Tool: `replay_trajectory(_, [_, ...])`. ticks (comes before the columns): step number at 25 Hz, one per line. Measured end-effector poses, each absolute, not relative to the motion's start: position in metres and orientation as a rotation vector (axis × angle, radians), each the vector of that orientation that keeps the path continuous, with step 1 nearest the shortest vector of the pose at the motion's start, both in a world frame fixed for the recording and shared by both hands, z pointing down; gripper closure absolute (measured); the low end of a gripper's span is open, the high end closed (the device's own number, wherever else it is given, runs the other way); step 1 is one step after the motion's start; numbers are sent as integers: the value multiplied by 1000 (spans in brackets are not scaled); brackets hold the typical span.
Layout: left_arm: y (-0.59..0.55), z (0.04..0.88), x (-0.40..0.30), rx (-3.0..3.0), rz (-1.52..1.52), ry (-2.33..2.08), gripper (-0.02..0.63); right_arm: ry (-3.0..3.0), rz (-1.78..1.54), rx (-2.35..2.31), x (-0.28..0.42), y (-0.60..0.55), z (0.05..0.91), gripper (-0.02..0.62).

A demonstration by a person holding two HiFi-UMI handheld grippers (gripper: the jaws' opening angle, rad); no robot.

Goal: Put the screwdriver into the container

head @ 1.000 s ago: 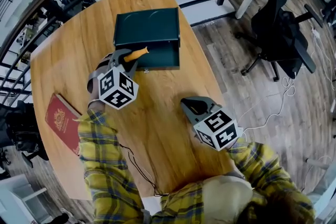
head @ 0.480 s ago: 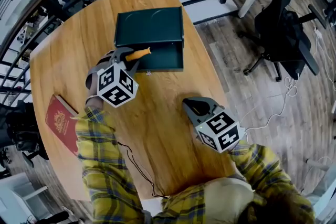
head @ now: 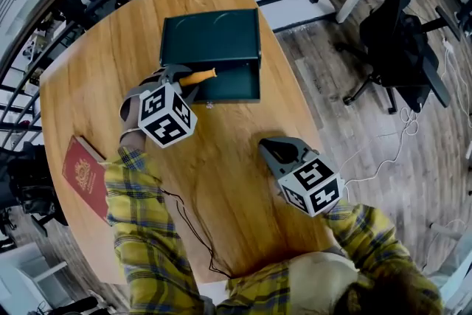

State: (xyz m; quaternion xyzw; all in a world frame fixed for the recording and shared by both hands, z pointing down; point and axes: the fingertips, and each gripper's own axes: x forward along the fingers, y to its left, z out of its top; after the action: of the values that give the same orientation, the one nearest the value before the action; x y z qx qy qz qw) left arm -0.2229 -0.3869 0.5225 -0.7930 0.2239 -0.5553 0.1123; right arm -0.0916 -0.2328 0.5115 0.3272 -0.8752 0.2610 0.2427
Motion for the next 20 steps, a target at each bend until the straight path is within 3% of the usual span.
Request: replay_trajectory(20, [-394, 534, -225, -2366, -1704, 619, 499, -2374, 723, 913, -88, -236, 515, 529])
